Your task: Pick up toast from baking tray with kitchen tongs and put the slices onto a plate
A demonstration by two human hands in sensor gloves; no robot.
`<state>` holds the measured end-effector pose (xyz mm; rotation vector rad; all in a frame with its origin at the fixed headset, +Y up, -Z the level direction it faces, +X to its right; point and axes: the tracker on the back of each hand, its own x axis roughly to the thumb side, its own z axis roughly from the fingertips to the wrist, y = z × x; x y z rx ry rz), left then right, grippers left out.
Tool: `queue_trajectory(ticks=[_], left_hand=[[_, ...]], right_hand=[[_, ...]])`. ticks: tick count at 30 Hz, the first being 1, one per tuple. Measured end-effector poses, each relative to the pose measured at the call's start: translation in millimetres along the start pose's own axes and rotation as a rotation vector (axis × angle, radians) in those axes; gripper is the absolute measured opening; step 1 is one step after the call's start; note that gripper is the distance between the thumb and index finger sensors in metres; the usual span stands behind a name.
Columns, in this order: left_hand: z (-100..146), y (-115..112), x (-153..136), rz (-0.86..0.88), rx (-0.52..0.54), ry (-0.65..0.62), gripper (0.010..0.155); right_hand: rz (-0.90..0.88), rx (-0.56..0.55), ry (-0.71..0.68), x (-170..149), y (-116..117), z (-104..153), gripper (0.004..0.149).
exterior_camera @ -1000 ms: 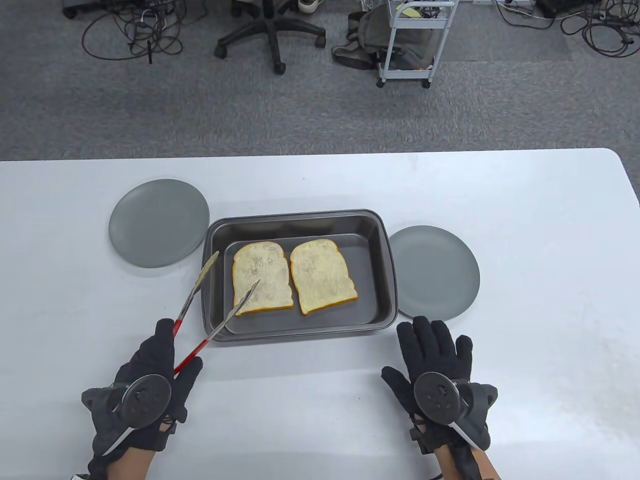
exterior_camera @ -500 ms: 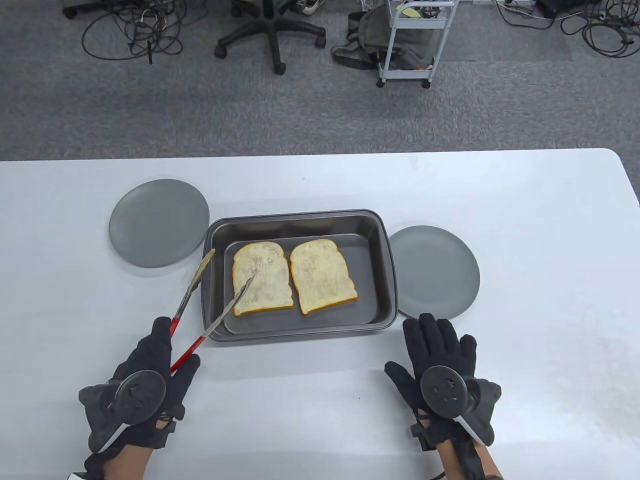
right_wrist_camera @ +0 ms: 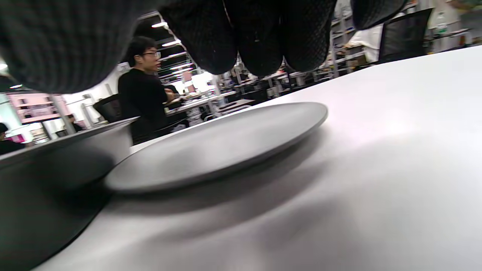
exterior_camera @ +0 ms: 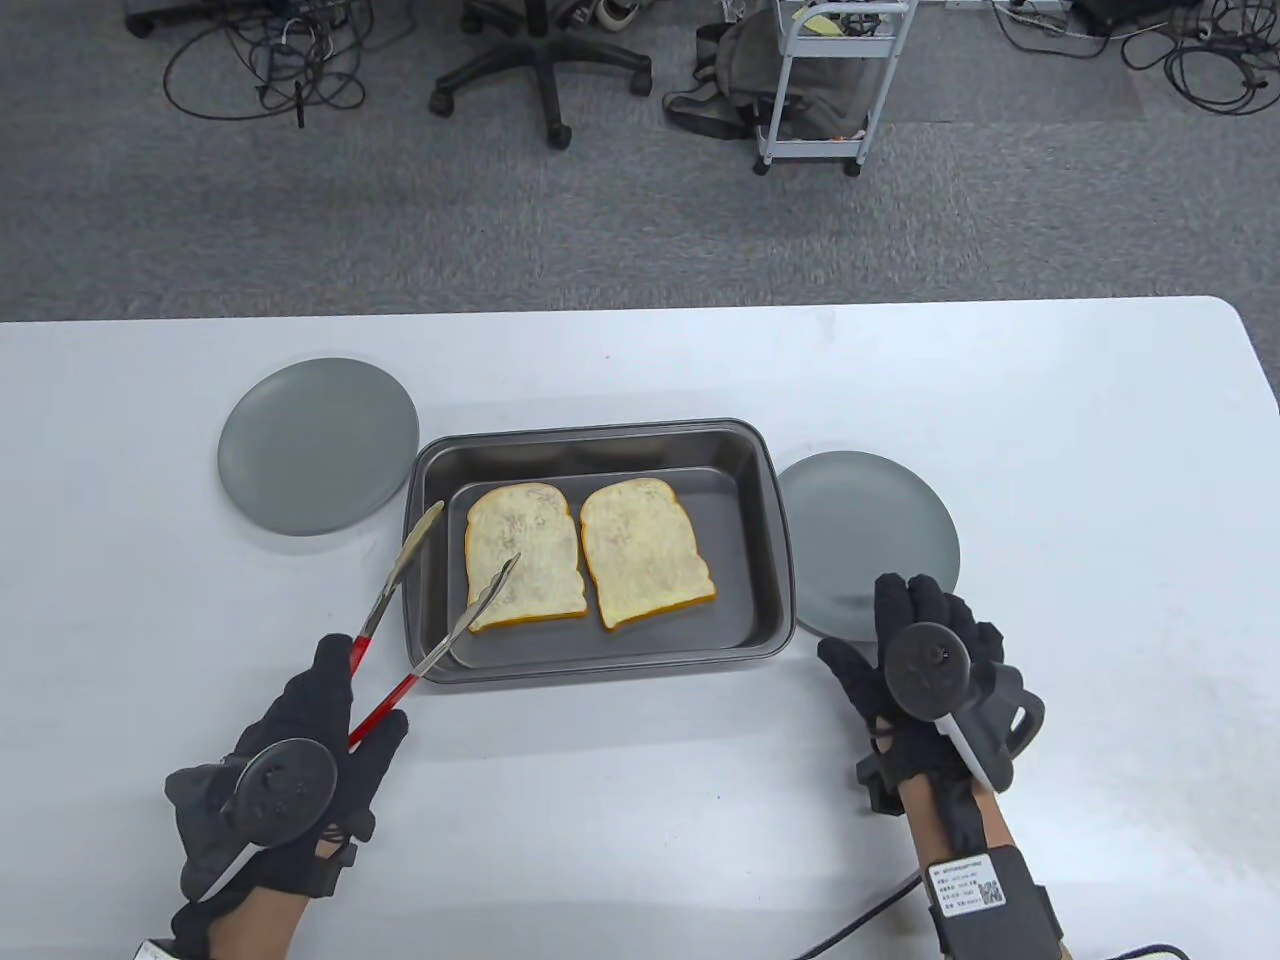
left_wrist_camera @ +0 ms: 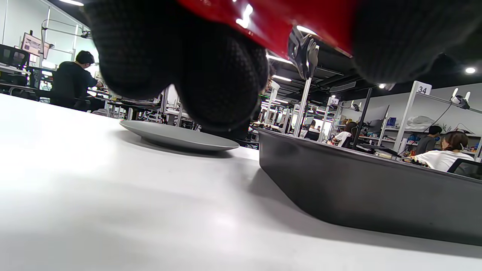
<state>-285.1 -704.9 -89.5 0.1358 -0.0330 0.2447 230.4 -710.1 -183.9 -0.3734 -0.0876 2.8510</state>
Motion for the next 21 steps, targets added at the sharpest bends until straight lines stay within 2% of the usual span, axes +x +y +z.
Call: queue_trajectory(ticks=[5,10,17,21], left_hand=[[-0.4,0.3,1.0,0.002,-0.003,0.000,0.089],[-0.9,1.1,0.2,0.005,-0.003,0.009,0.089],[-1.2,4.5,-2.8,0.012,0.007,0.028,0.089],[-1.2,6.1,-4.6,0.013,0.013,0.036,0.089]], right_hand=[[0.031,0.025,0.183,-12.9,-3.9,-43.5,0.087],[0.017,0.101,0.355,-27.4,2.1,-79.6,0.078],[0.149,0.146,0.457,-39.4,10.1,-110.6,0.071],[0.269,0.192,0.481,-40.9,13.0,-119.4,0.078]])
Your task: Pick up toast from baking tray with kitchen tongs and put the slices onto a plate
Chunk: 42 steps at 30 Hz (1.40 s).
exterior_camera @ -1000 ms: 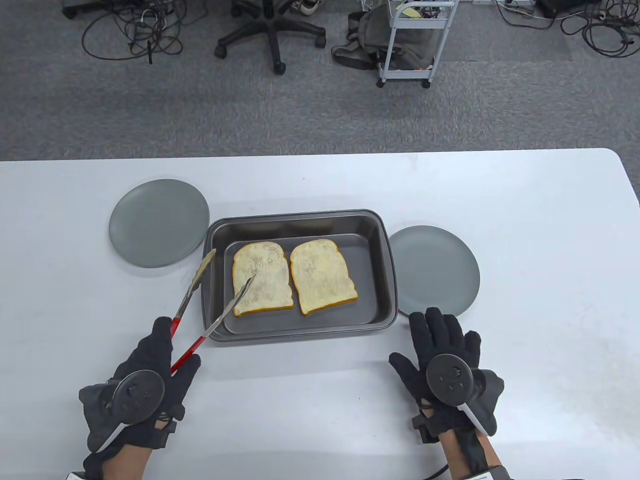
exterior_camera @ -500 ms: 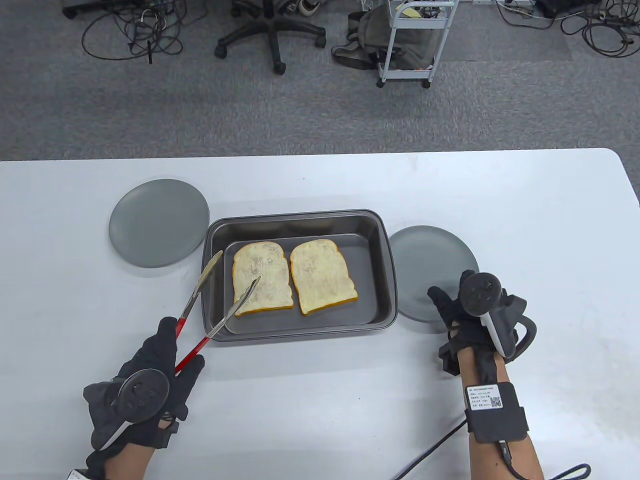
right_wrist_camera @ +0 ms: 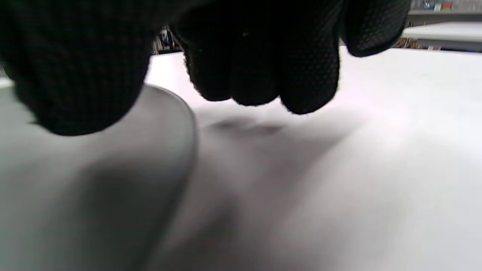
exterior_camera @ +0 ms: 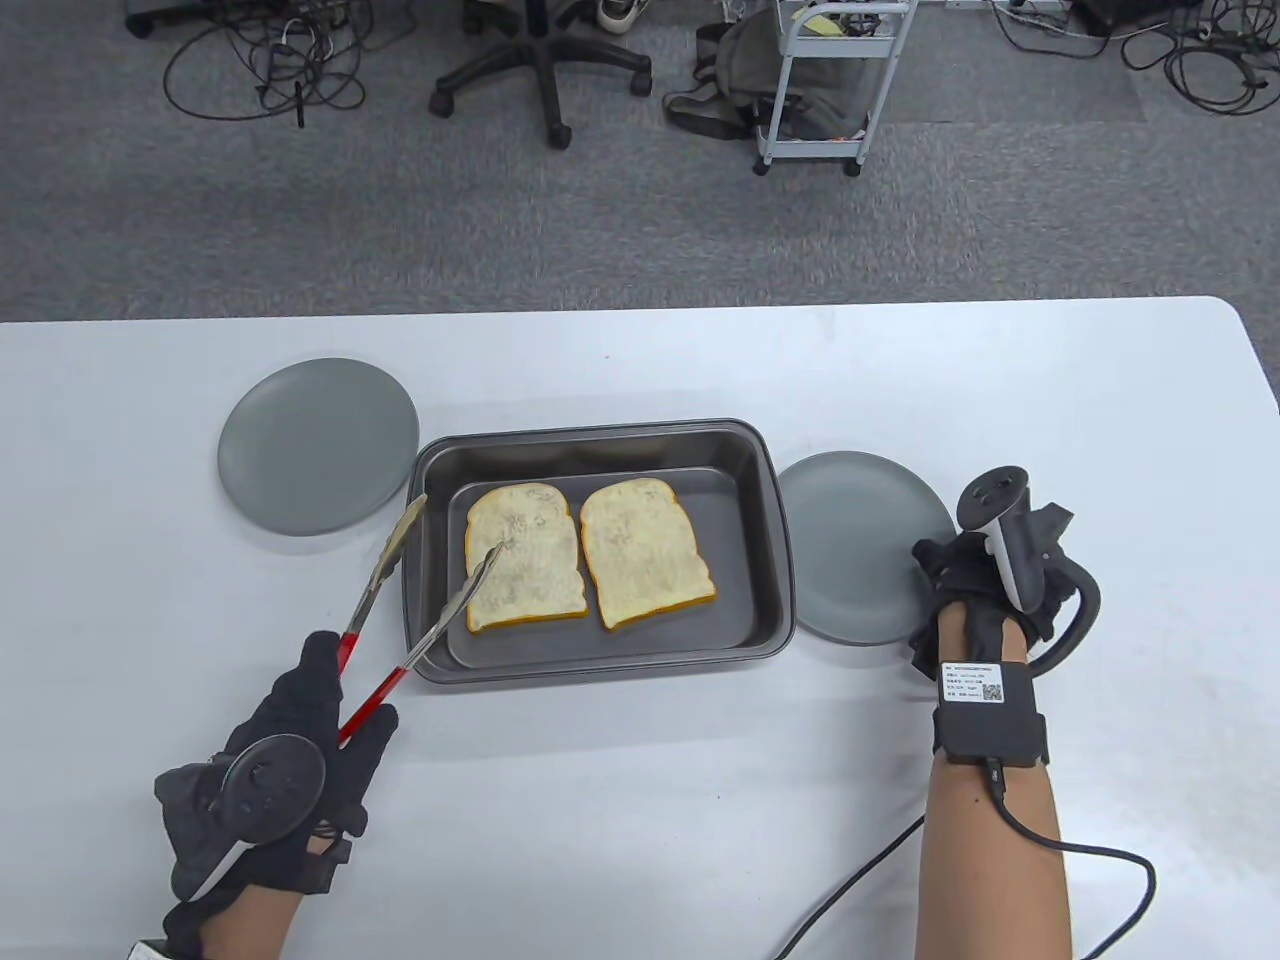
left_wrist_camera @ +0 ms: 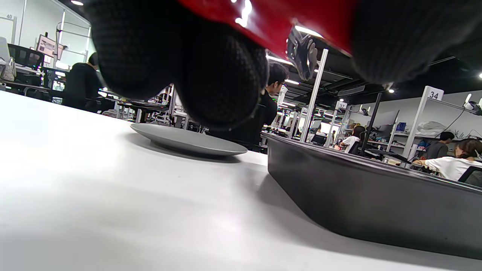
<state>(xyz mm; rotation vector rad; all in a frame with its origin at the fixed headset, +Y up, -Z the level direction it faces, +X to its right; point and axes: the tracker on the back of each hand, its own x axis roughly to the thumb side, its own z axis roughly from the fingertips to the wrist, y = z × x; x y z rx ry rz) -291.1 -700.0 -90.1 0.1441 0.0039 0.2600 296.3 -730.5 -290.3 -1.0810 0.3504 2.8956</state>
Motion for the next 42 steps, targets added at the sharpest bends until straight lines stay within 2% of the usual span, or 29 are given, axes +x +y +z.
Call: queue_trajectory(ticks=[6,10,18,20,31,39,42], left_hand=[[0.1,1.1,-0.8,-0.001,0.003,0.006,0.089],[0.0,1.2,-0.6,-0.002,0.001,0.006,0.089],[0.0,1.6,-0.3,0.001,0.002,0.004,0.089],[-0.1,1.8,-0.5,0.007,0.003,0.005,0.089],[-0.3,2.5,0.1,0.025,0.007,0.003,0.089],[0.4,2.7,1.4,0.030,0.009,-0.008,0.089],[0.8,3.3,1.5,0.034,0.013,-0.007,0.089]], right_hand=[[-0.002,0.040,0.002,3.3,5.7,-6.1,0.073],[-0.056,0.013,-0.014,7.6,7.5,-5.0,0.060],[-0.120,0.128,0.046,1.9,6.3,-9.9,0.052],[-0.140,0.126,0.043,-0.1,1.5,-8.6,0.051],[-0.437,0.093,-0.071,-8.1,-36.1,12.6,0.049],[-0.718,0.210,-0.082,-19.2,-31.5,19.2,0.055],[-0.805,0.247,-0.069,-27.1,-29.1,19.5,0.053]])
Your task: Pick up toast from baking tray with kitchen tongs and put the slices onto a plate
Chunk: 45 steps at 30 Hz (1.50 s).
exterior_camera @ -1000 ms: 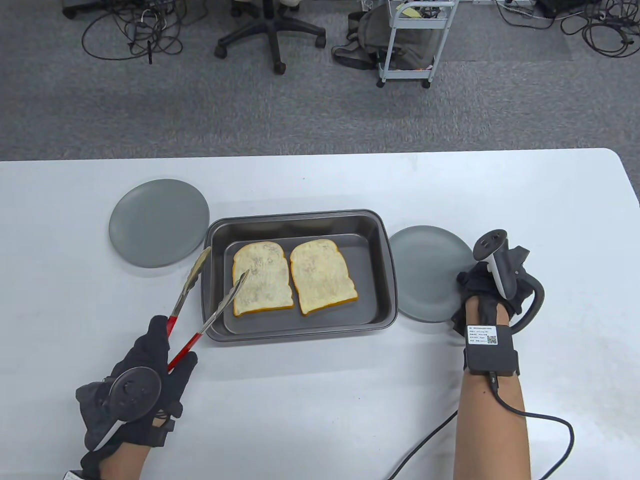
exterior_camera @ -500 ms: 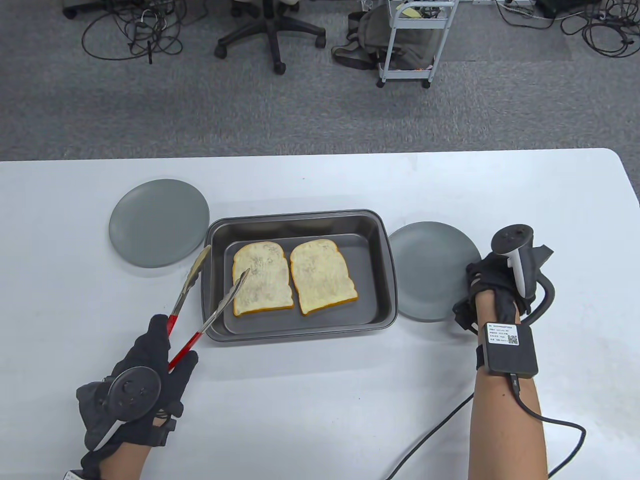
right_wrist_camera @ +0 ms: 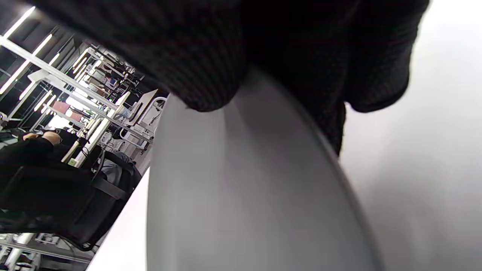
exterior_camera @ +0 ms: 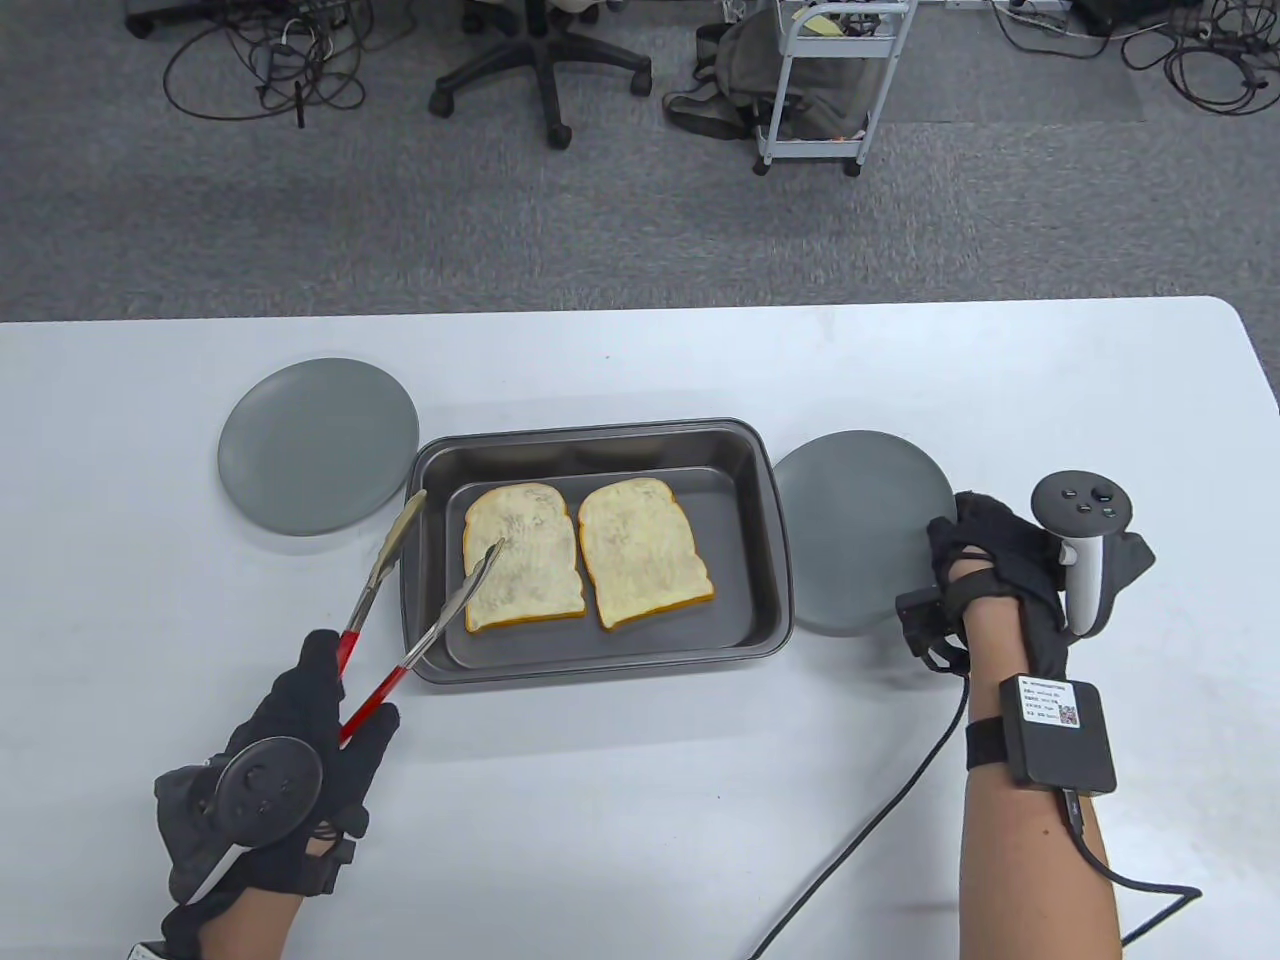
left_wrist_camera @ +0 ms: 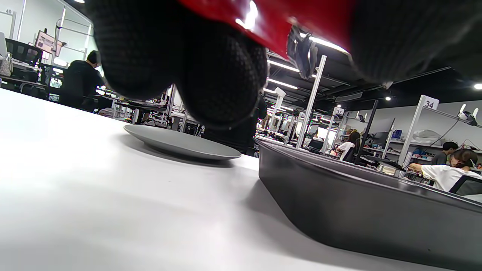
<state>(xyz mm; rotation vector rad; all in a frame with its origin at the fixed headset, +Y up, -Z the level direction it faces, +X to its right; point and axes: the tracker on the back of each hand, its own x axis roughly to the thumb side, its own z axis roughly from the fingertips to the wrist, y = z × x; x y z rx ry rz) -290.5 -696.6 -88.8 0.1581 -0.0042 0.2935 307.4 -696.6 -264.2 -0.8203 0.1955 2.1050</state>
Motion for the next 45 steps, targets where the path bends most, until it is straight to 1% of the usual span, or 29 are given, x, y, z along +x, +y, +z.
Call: queue_trajectory(ticks=[3,5,9,13,17,18,24,29,33,38,42,45], left_hand=[[0.5,0.6,-0.4,0.009,0.004,0.000,0.089],[0.8,1.0,-0.4,0.013,0.007,0.000,0.089],[1.5,1.7,-0.8,0.017,0.011,0.001,0.089],[2.1,2.4,-0.9,0.014,0.016,0.000,0.089],[2.4,3.2,-0.9,0.016,0.020,-0.001,0.089],[2.5,3.3,-0.9,0.018,0.021,-0.001,0.089],[2.7,3.2,-0.1,0.019,0.019,-0.009,0.089],[2.6,2.9,0.7,0.022,0.015,-0.014,0.089],[2.6,2.6,1.5,0.021,0.011,-0.017,0.089],[2.5,1.9,2.9,0.019,0.005,-0.023,0.089],[2.5,0.8,4.1,0.010,-0.002,-0.025,0.089],[2.4,-0.4,4.1,0.006,-0.009,-0.023,0.089]], right_hand=[[-0.106,-0.010,-0.015,-1.7,-4.8,4.4,0.051],[-0.077,-0.042,-0.030,2.5,-11.5,10.4,0.050],[-0.085,-0.118,-0.075,15.8,-26.7,23.8,0.050],[-0.101,-0.152,-0.134,34.2,-41.3,38.6,0.049],[-0.038,-0.213,-0.198,52.2,-48.2,56.2,0.050],[-0.040,-0.209,-0.207,54.8,-48.8,58.4,0.050],[-0.112,-0.130,-0.260,68.6,-49.6,75.5,0.049],[-0.209,-0.011,-0.271,60.9,-35.7,84.5,0.050],[-0.326,0.117,-0.233,35.0,-17.7,84.3,0.050],[-0.444,0.247,-0.173,-9.2,3.3,80.5,0.050],[-0.500,0.298,-0.139,-36.9,12.8,76.8,0.050],[-0.529,0.308,-0.145,-46.0,12.8,72.7,0.050]])
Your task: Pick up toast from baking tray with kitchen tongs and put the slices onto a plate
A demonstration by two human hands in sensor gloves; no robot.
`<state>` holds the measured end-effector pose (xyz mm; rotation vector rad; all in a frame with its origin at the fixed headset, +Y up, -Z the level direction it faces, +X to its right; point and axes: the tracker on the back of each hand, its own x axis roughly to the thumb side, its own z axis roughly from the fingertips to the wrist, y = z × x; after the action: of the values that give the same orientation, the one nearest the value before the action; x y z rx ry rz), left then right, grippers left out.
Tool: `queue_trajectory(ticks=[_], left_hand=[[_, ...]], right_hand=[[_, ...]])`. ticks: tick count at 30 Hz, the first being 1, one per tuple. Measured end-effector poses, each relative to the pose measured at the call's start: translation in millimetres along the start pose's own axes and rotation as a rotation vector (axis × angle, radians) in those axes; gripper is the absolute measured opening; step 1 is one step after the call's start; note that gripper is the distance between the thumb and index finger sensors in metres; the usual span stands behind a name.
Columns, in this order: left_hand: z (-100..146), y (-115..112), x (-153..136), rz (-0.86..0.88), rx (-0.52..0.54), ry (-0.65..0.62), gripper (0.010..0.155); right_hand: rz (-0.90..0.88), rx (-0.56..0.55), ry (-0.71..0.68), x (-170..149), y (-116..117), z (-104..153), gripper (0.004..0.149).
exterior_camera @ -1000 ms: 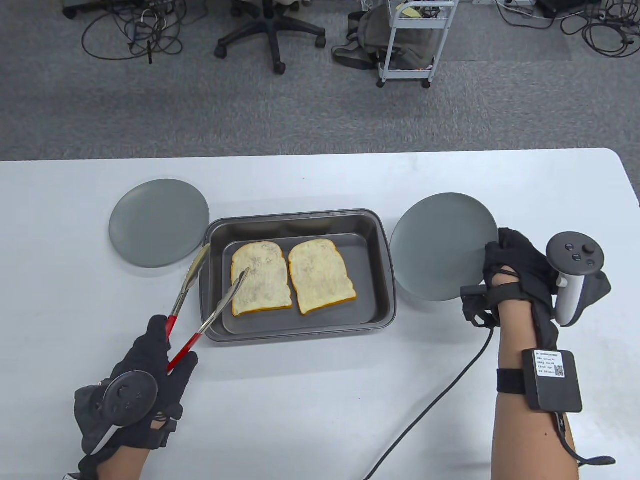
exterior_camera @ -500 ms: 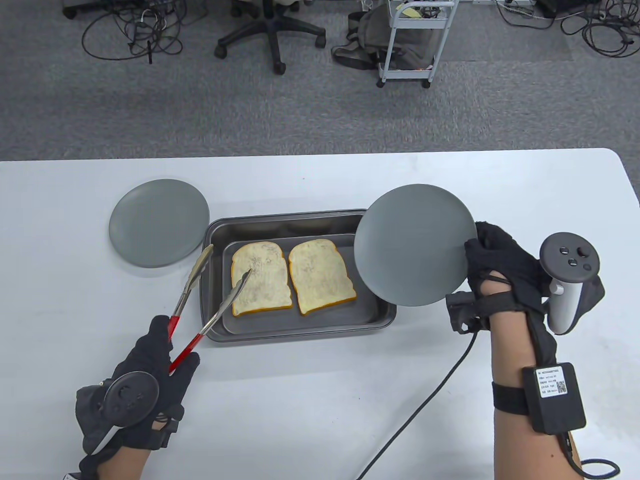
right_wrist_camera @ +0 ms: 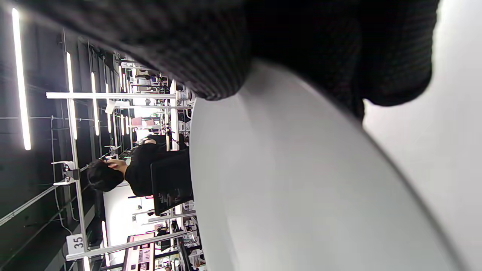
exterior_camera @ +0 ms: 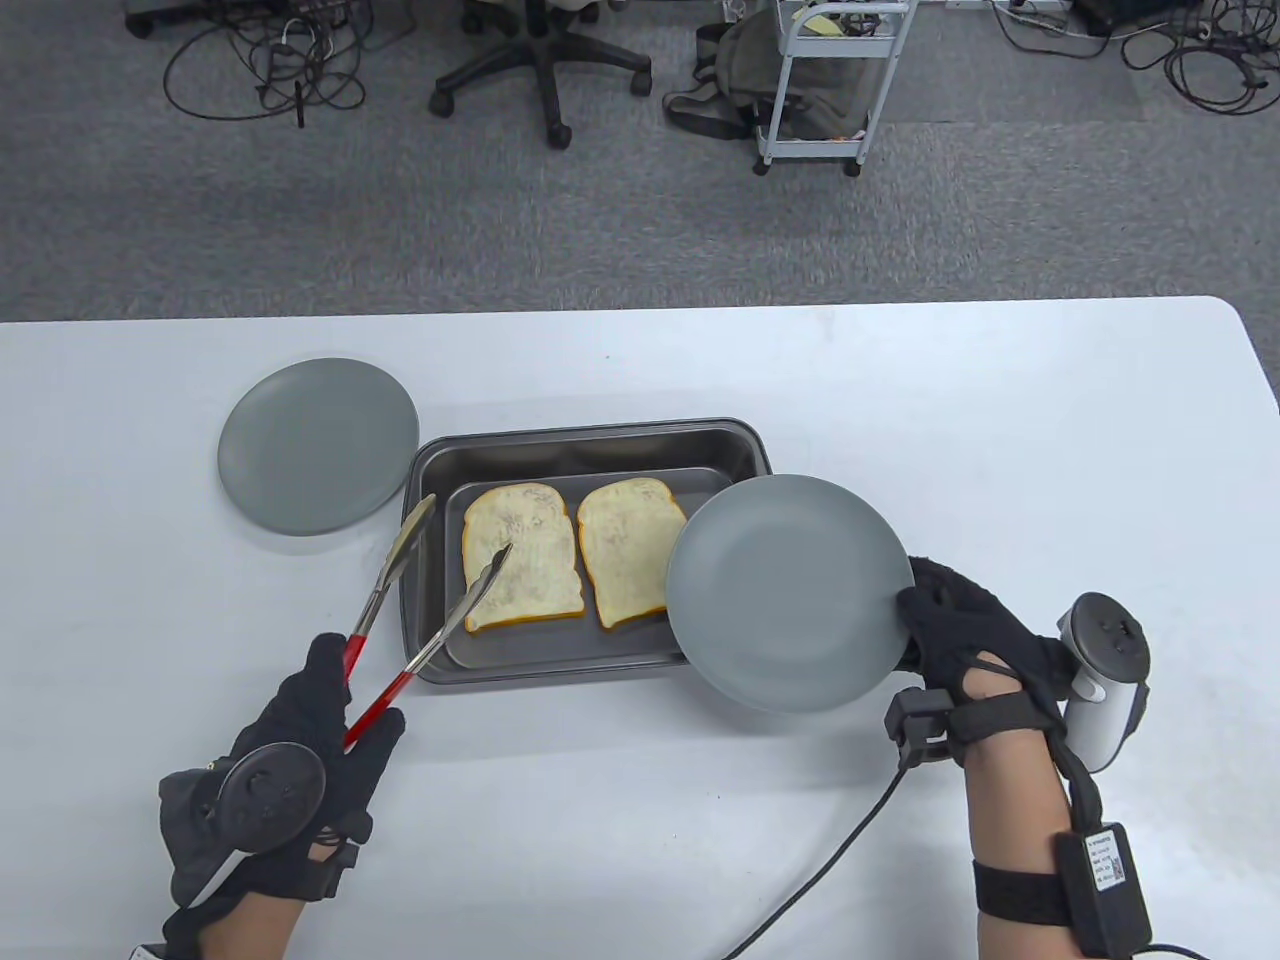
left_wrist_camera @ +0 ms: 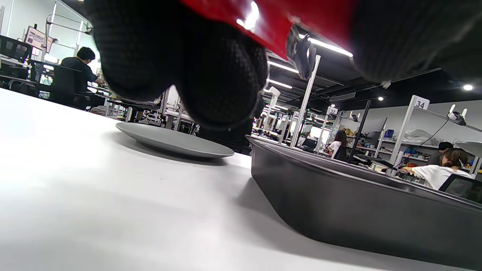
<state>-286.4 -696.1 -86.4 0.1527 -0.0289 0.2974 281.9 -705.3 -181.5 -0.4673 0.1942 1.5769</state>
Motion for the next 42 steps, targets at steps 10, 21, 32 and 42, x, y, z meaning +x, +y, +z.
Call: queue_trajectory(ticks=[10,21,32,42], left_hand=[[-0.8,-1.1,1.3,0.000,-0.018,0.016,0.088],[-2.7,-3.7,1.5,-0.001,-0.049,0.029,0.088],[-4.4,-3.2,4.3,0.041,-0.074,0.035,0.086],[-41.4,17.9,29.2,0.015,-0.283,0.115,0.086]], right_hand=[[-0.038,0.021,0.015,-11.9,-4.1,-6.2,0.050],[-0.034,0.007,0.028,-13.1,-5.5,-7.8,0.050],[-0.030,0.019,0.019,-12.2,-5.4,-8.0,0.050],[-0.044,0.044,0.014,-12.4,-6.0,-6.9,0.050]])
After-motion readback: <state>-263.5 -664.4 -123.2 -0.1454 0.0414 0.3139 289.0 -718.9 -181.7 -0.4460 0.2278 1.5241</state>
